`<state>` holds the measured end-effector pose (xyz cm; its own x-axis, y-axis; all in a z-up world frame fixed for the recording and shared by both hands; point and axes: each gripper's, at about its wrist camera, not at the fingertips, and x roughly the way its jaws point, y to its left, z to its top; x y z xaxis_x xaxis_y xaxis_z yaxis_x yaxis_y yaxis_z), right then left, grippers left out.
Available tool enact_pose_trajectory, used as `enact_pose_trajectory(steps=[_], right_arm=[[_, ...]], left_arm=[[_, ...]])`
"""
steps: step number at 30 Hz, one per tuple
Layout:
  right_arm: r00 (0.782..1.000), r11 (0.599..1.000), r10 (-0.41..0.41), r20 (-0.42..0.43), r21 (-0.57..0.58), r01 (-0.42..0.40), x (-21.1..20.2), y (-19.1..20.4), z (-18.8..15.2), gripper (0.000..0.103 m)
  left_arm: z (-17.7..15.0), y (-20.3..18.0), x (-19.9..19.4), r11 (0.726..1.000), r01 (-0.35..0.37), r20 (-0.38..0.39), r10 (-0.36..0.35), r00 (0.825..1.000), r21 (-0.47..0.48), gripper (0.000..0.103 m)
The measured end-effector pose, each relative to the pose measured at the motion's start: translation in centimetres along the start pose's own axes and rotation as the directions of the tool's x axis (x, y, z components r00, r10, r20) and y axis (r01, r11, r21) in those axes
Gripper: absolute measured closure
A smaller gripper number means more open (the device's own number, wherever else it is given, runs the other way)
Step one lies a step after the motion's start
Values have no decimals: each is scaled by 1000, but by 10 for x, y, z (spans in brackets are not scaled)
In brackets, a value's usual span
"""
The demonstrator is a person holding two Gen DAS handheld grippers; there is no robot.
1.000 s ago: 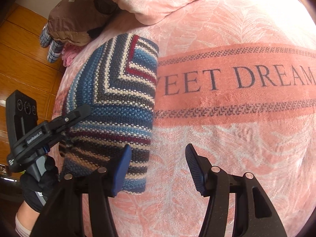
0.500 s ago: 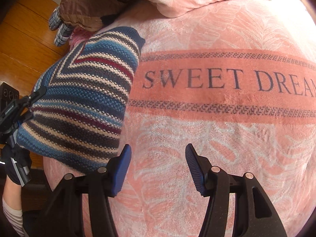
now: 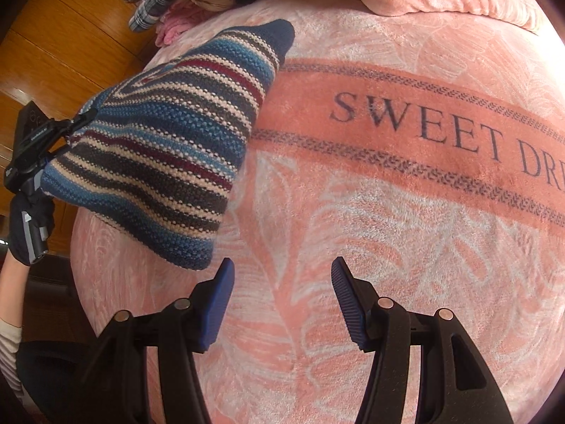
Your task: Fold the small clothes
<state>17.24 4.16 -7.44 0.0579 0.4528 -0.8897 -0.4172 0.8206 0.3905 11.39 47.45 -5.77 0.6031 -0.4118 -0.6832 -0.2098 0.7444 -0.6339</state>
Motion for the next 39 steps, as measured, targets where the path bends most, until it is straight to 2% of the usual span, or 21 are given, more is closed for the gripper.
enact_pose_trajectory(steps=[2,4,7,11,15,17,18,19,21,24,27,29,30,32,33,35,39], right_arm=[[1000,1000,0,2,-18,0,0,8,-2,45],[1000,1000,12,5,-24,-12,0,16,-1,45],[999,999,33,11,-22,-33,3,24,0,45],[996,996,85,30,18,-86,10,33,2,45],[991,990,127,39,52,-129,19,41,3,45],[986,984,159,52,69,-162,20,44,5,43],[983,981,173,58,78,-177,20,45,7,42],[981,979,182,62,85,-187,20,47,7,39],[979,975,195,62,96,-200,23,50,10,36],[980,974,192,56,108,-197,32,56,12,36],[979,971,197,49,131,-202,43,58,12,36],[982,973,184,43,136,-188,49,60,11,36],[983,973,178,40,139,-182,51,61,10,36],[984,972,175,40,149,-179,53,62,9,36],[983,971,178,41,152,-182,53,63,10,36],[984,973,174,43,149,-179,51,64,9,36],[983,973,178,38,143,-182,53,68,10,30]], left_arm=[[2,11,1,1000,8,-7,-8,1000,-4,76],[-1,19,8,1000,-13,-22,13,1000,18,76],[-8,31,26,994,-86,-62,89,994,62,75],[-17,47,43,985,-158,-101,165,981,70,72],[-16,37,24,977,-181,-101,192,976,110,65],[-18,32,1,980,-153,-77,164,984,125,62],[-20,30,-11,983,-135,-72,144,987,121,56],[-24,28,-21,987,-113,-77,122,989,112,51],[-35,26,-35,991,-82,-109,94,990,110,47],[-56,25,-37,988,-89,-176,111,978,129,42],[-73,25,-31,994,-32,-228,55,972,102,42],[-77,22,-28,993,-40,-229,66,971,115,42],[-77,21,-26,991,-53,-223,79,972,119,43],[-77,25,-22,994,-29,-215,50,975,102,57],[-76,27,-20,996,-7,-221,26,975,84,91],[-77,38,-20,999,29,-229,-20,973,36,94],[-87,75,-16,1000,-20,-252,18,968,-6,95]])
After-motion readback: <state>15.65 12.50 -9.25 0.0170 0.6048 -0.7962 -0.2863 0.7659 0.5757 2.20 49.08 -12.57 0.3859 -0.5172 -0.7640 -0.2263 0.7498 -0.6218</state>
